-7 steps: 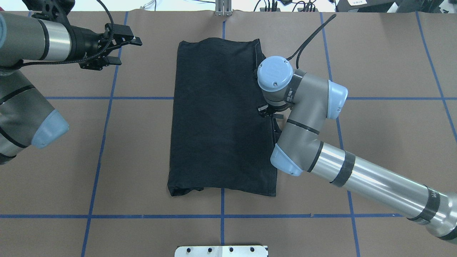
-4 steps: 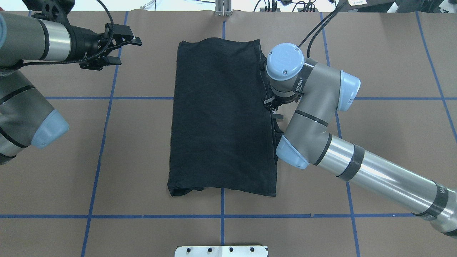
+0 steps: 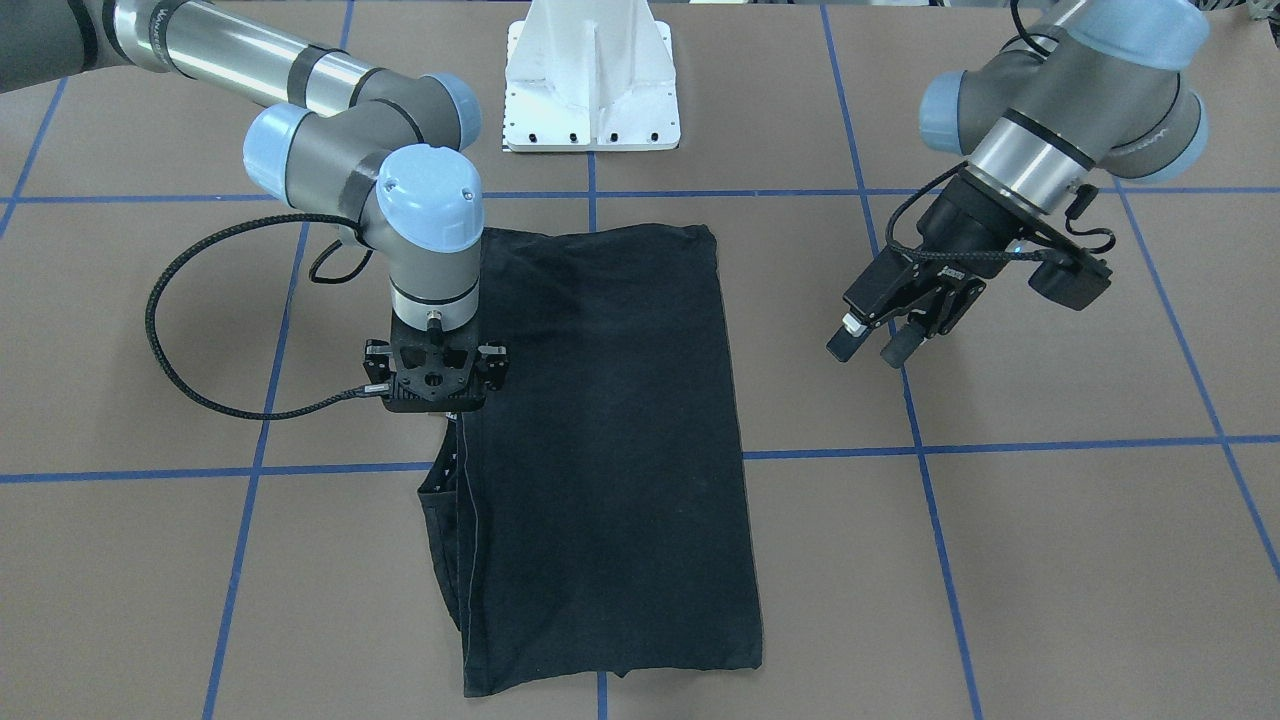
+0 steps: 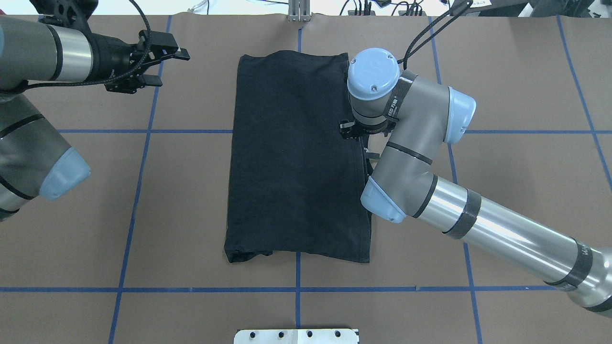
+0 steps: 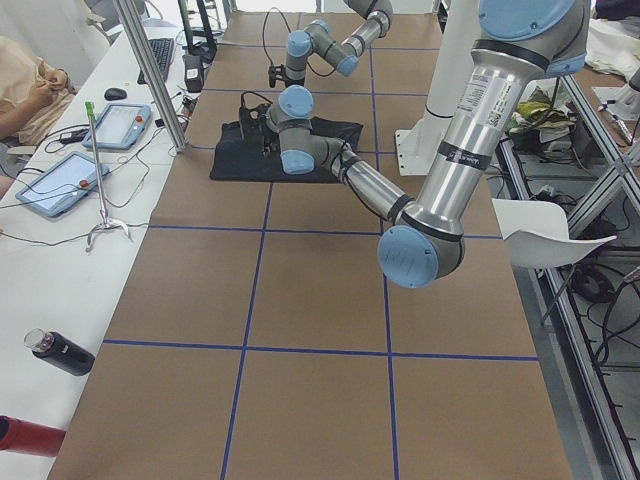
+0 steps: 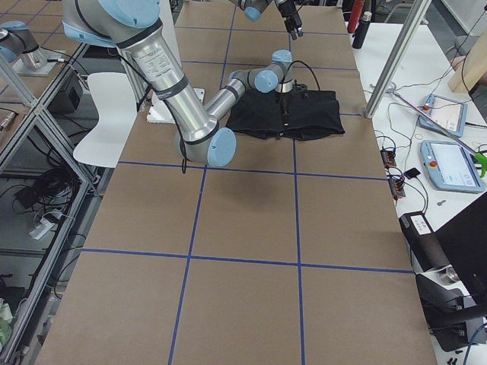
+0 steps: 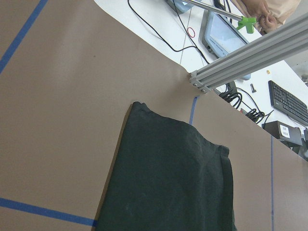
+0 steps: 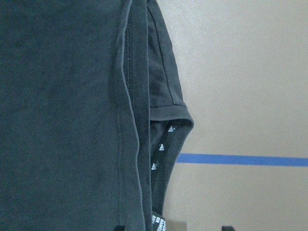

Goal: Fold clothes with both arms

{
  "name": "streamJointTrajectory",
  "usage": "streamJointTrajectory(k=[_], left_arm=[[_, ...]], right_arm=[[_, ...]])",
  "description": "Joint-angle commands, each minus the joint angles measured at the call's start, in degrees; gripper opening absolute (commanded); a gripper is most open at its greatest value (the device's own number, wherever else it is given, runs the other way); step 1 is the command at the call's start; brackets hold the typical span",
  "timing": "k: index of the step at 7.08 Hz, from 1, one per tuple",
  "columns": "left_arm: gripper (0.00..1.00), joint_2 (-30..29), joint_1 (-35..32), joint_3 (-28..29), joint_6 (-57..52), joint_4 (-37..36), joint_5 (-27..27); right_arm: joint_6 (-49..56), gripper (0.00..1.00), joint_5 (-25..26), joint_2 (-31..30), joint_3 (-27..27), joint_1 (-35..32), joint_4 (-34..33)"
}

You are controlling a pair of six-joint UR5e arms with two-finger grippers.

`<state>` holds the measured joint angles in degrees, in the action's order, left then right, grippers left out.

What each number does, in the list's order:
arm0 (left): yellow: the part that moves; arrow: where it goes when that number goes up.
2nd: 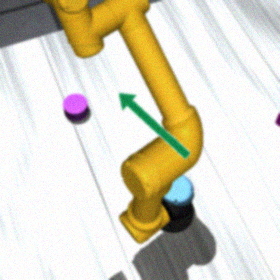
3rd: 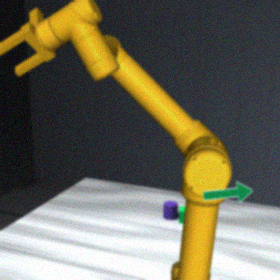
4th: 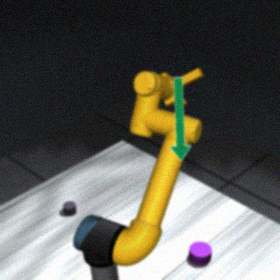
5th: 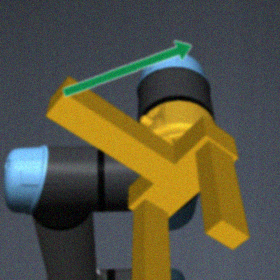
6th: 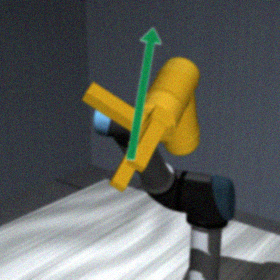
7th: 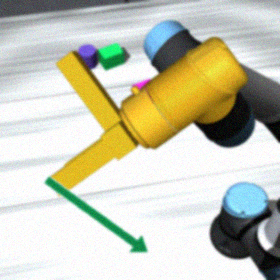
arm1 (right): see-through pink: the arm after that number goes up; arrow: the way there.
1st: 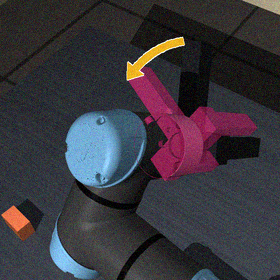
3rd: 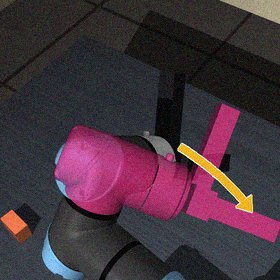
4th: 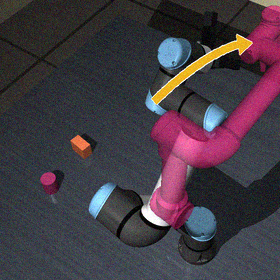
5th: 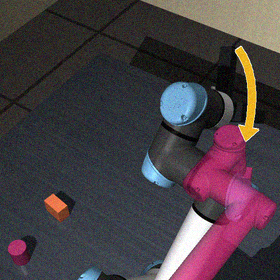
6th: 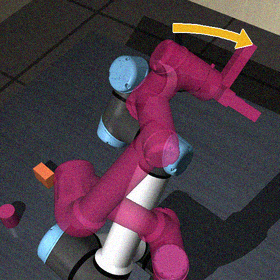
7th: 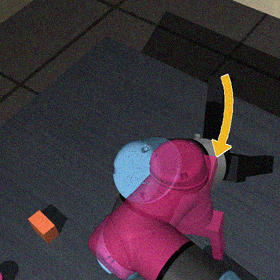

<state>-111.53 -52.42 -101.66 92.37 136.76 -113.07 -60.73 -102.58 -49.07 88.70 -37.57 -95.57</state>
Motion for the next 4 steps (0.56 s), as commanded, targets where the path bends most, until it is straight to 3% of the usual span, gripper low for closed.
streamJointTrajectory(k=[1, 3, 4], left_arm=[[0.99, 0.3, 0.0, -1.4, -0.2, 0.0, -0.2], [0.99, 0.4, 0.0, -1.4, -0.2, -0.1, -0.2], [0.99, 0.5, 0.0, -1.3, -0.2, -0.1, -0.2]], right_arm=[[-16.5, 0.74, -1.4, -4.6, 5.1, 0.2, 2.2], [-43.1, 0.74, -0.4, -9.4, 9.4, 4.5, 11.8], [-50.1, 0.74, 0.3, -10.1, 9.4, 7.2, 12.2]])
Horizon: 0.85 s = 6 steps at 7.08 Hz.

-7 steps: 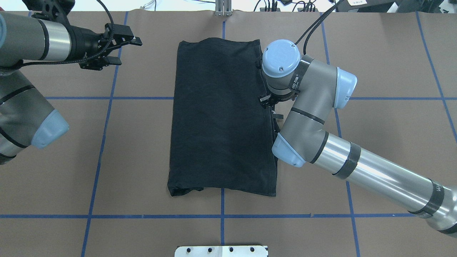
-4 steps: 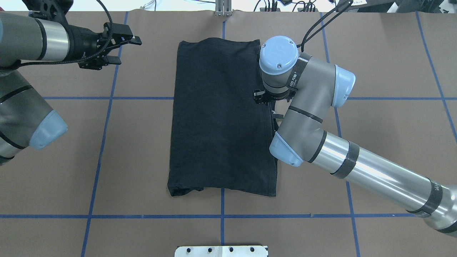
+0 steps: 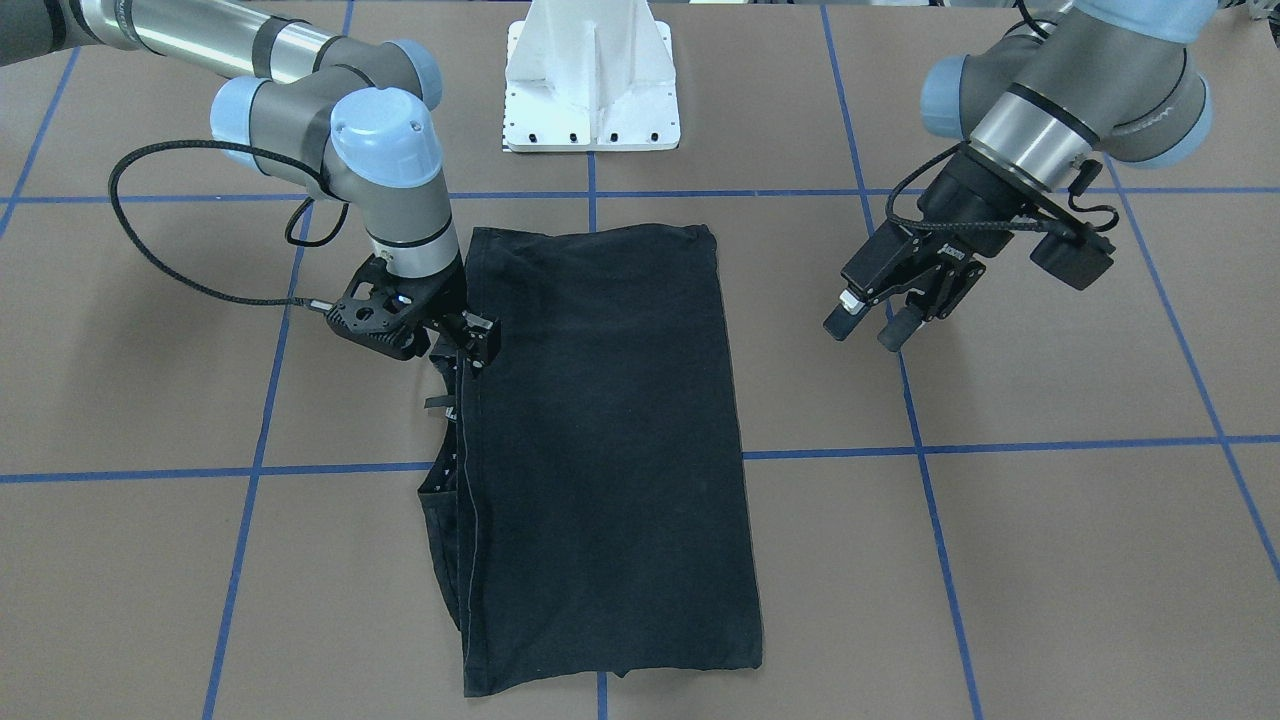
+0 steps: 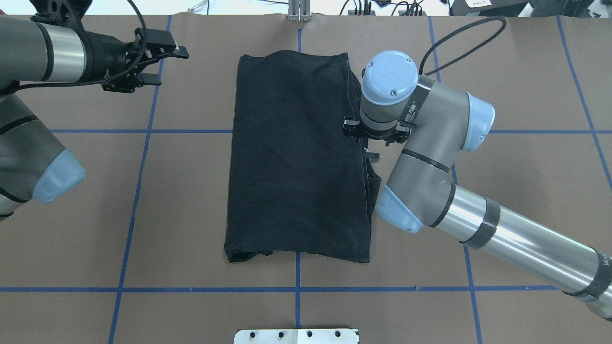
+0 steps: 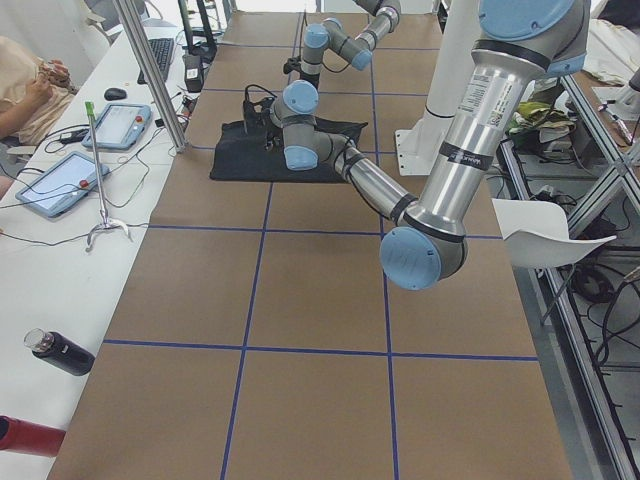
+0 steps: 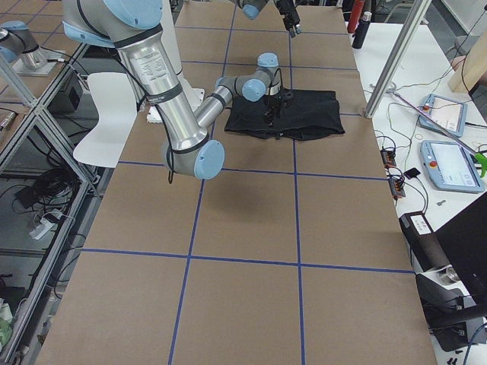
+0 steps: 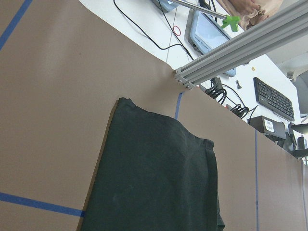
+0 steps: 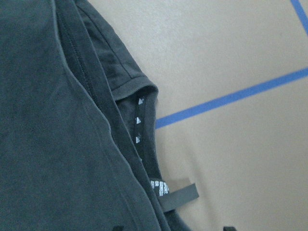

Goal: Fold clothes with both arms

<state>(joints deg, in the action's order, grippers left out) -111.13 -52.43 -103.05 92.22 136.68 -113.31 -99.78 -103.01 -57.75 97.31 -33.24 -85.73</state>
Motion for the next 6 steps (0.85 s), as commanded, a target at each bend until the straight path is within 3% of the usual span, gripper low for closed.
streamJointTrajectory(k=[1, 2, 4, 5, 6], left_arm=[[0.99, 0.4, 0.0, 0.1, 0.1, 0.0, 0.0], [0.99, 0.4, 0.0, 0.6, 0.1, 0.0, 0.1], [0.99, 1.2, 0.0, 0.7, 0.1, 0.0, 0.1], [0.99, 1.2, 0.0, 0.7, 0.1, 0.0, 0.2], [0.99, 1.2, 0.0, 0.7, 0.1, 0.0, 0.2]], right_arm=[[-19.4, 0.74, 1.7, -1.5, 1.7, 4.1, 2.3], [-24.2, 0.81, 3.6, -3.1, 4.2, 6.4, 2.3], [-32.1, 0.86, 7.7, -7.6, 10.3, 10.5, 2.4], [-34.8, 0.88, 11.8, -7.7, 10.4, 13.5, 2.4], [-36.4, 0.88, 12.0, -7.8, 11.8, 14.0, 2.4]])
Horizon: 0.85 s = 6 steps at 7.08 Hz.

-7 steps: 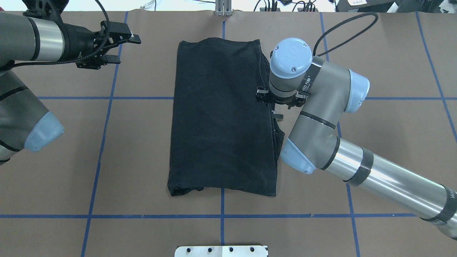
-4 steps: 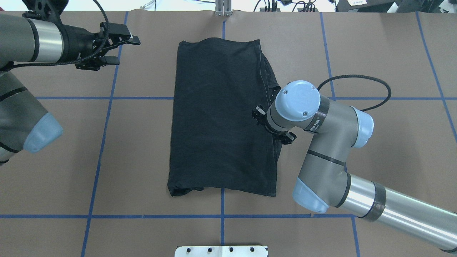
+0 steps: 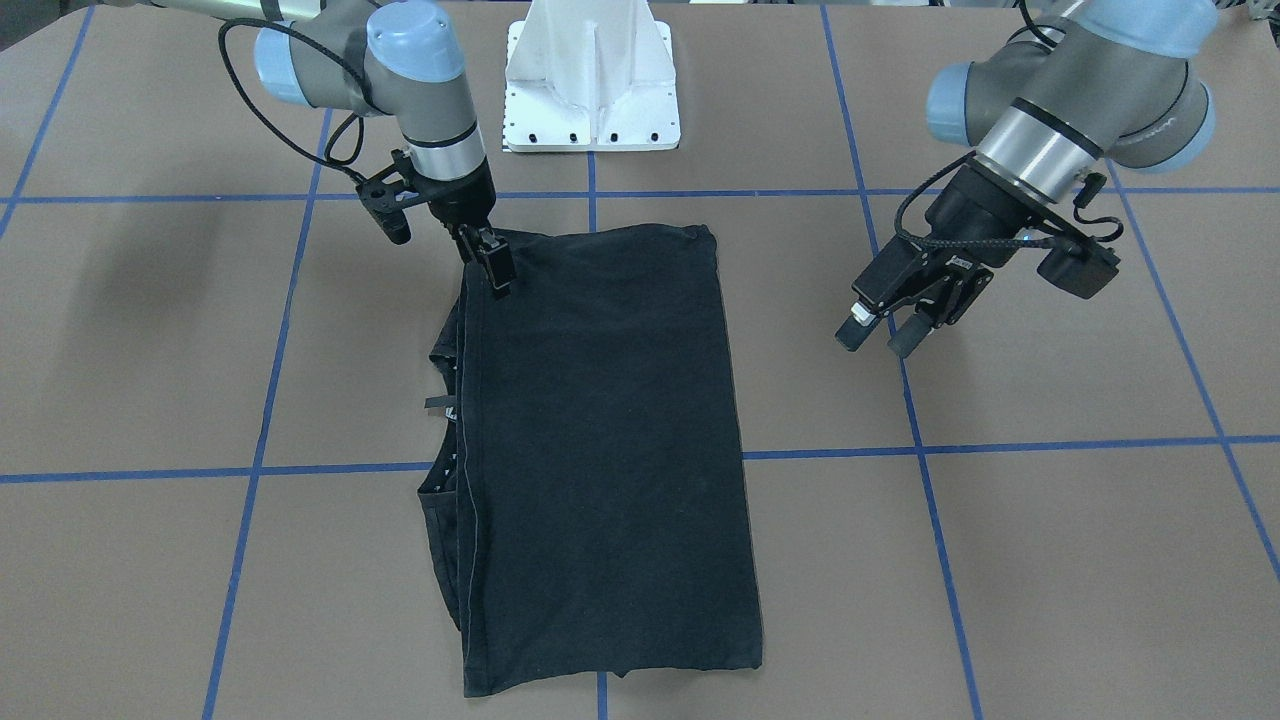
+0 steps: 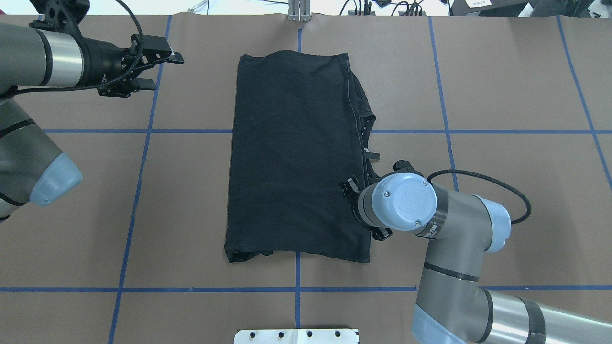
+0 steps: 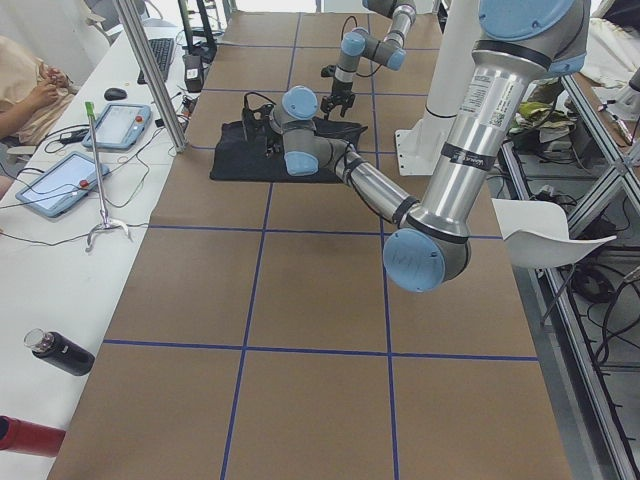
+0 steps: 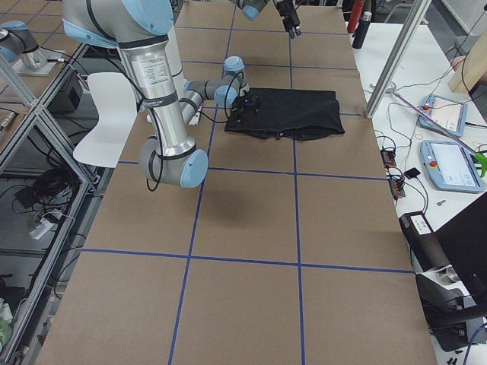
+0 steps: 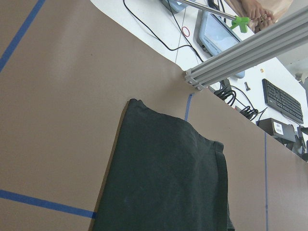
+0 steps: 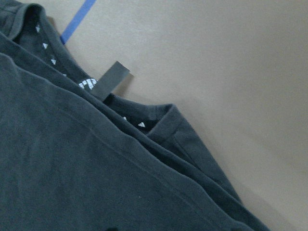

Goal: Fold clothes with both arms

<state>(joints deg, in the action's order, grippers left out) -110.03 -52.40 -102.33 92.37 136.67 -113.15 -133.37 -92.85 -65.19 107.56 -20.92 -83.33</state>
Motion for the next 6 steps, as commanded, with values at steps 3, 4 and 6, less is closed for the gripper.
streamJointTrajectory(k=[3, 4, 6], left_arm=[[0.99, 0.1, 0.0, -0.2, 0.0, 0.1, 0.1], [0.99, 0.0, 0.0, -0.2, 0.0, 0.1, 0.1], [0.99, 0.0, 0.0, -0.4, -0.1, 0.1, 0.2]], right_arm=[[-2.6, 0.90, 2.0, -1.7, 1.1, 4.2, -0.1], [-2.5, 0.90, 1.9, -2.6, 1.1, 4.4, 0.0], [-2.6, 0.89, 2.0, -3.1, 0.6, 4.5, -0.1]])
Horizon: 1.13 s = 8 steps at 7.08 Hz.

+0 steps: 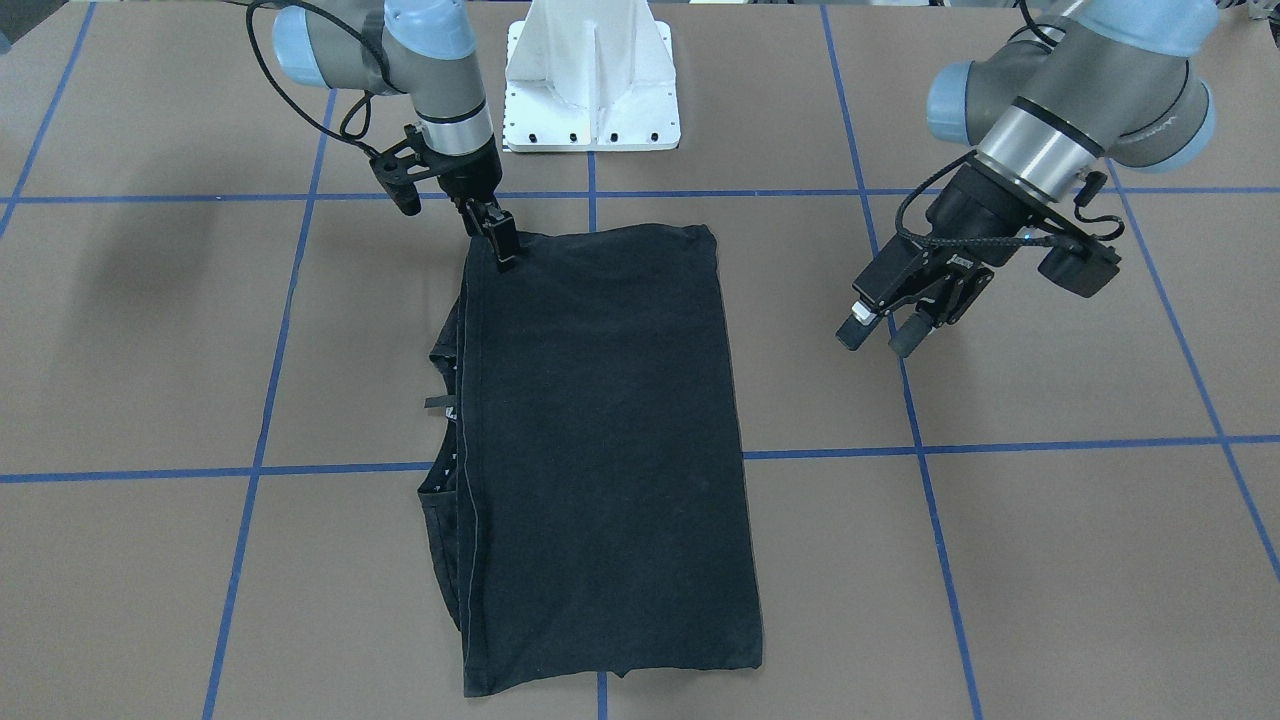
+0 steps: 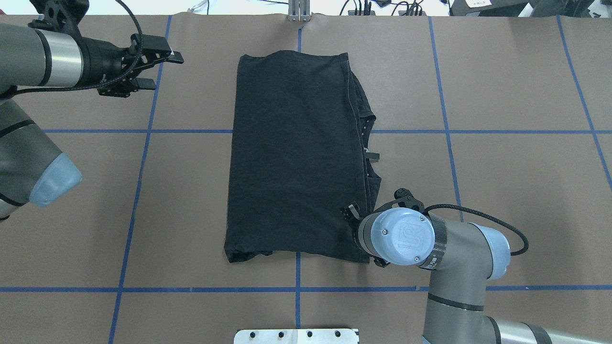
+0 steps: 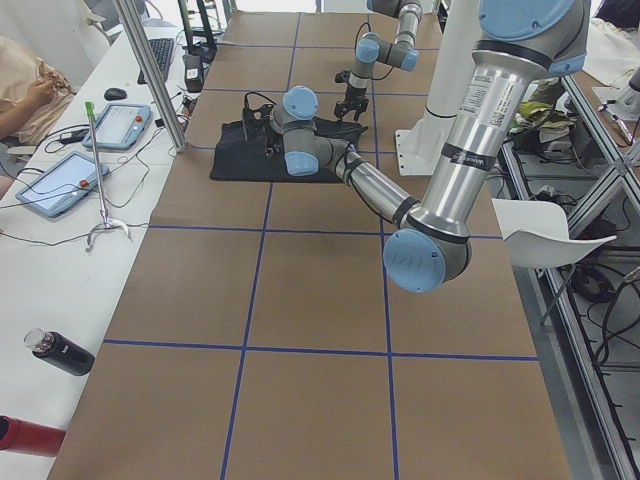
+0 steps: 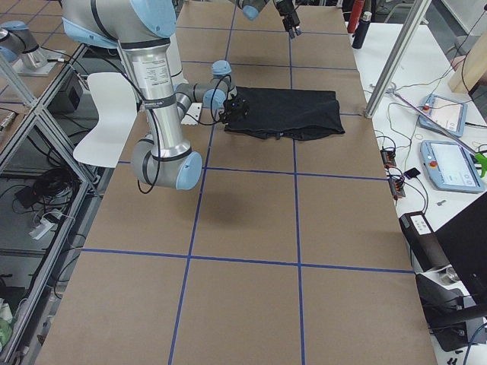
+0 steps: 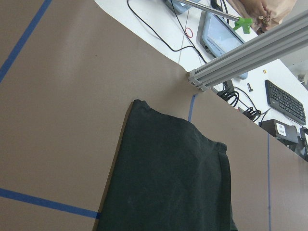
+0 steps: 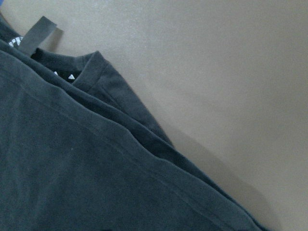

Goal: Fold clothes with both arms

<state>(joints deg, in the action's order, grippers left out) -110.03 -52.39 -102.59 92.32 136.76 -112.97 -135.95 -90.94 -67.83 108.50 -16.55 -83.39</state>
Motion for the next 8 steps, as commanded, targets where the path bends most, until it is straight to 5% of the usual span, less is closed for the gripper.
streamJointTrajectory(k=[1, 6, 7, 8], left_arm=[[0.99, 0.0, 0.0, -0.2, 0.1, 0.0, 0.0], [0.99, 0.0, -0.1, -0.4, 0.1, -0.1, 0.0], [0.99, 0.0, -0.1, -0.4, 0.1, -0.1, 0.0], [0.99, 0.0, -0.1, -0.4, 0.1, -0.1, 0.0]], right_arm=[[0.2, 0.88, 0.1, -0.5, -0.5, 0.1, 0.0], [1.0, 0.85, 0.1, 0.1, -3.2, -0.9, 0.4], [1.6, 0.77, 0.1, 0.1, -3.2, -1.1, 0.4], [1.5, 0.51, 0.1, 0.1, -3.2, -1.2, 0.4]])
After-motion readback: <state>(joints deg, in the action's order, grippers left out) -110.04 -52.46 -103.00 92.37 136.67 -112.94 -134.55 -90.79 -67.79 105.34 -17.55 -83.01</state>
